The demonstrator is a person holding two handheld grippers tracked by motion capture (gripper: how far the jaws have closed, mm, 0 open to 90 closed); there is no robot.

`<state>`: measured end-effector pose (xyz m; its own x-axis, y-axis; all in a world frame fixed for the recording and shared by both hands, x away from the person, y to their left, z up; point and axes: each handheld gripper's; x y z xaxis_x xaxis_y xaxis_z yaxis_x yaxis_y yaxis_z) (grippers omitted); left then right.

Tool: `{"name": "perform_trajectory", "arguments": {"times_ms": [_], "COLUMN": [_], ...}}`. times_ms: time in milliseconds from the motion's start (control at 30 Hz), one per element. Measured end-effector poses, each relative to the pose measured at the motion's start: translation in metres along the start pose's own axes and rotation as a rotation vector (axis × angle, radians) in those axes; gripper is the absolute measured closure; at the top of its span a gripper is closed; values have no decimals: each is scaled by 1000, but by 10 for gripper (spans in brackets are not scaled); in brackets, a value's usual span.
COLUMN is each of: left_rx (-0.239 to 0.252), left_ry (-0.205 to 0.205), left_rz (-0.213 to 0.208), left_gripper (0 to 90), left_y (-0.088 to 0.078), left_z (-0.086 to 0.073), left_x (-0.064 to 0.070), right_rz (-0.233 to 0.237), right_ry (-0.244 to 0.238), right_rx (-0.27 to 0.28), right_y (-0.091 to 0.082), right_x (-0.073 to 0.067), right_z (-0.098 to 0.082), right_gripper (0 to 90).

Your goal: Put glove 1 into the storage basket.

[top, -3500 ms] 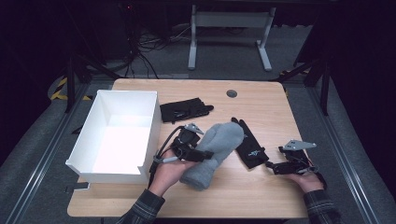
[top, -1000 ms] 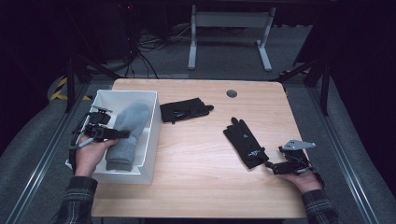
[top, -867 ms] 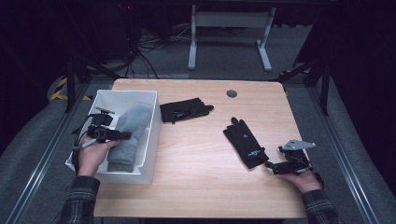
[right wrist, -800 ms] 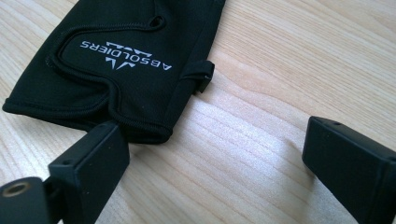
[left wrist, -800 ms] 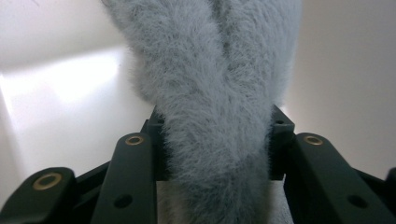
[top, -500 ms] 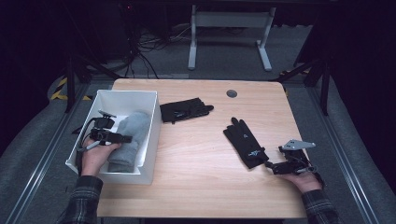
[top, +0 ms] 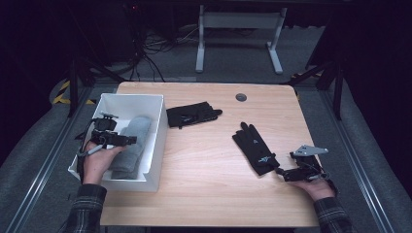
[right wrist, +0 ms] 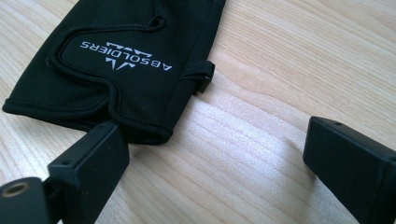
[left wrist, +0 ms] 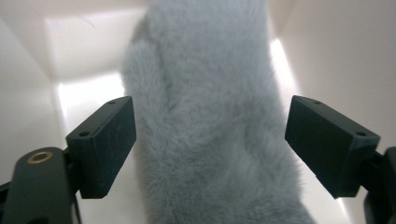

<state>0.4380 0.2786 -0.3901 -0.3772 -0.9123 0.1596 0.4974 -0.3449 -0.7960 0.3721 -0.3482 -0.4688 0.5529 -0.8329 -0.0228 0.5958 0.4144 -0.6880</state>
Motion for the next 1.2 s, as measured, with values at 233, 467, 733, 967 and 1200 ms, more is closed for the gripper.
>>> {"name": "perform_trajectory", "arguments": {"times_ms": [233, 467, 733, 967, 1200], "left_rx": [117, 183, 194, 188, 154], "left_ry": [72, 139, 234, 308, 382], "left_rz": [28, 9, -55, -127, -192], "left_gripper": [135, 125, 129, 128, 123], "left_y": [-22, -36, -51, -56, -47], "left_z": [10, 20, 33, 43, 49], "left_x": [13, 36, 67, 109, 147], "right_rz": [-1, -2, -8, -8, -8], "right_ry": [-1, -2, -3, -3, -4], "right_rx": [0, -1, -4, -4, -5], "right_y": [0, 0, 0, 0, 0], "right_x": [0, 0, -1, -1, -1], "right_z": [0, 0, 0, 0, 0], "right_gripper": [69, 67, 65, 64, 64]}}
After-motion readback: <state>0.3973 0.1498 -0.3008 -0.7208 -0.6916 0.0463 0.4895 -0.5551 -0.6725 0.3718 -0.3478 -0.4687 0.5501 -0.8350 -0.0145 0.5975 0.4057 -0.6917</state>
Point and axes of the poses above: each handheld gripper's, and its own axes: y roughly forward along the jaws, z roughly out of its top, x roughly to its right, and after that the axes turned 4 degrees about y, right-handed
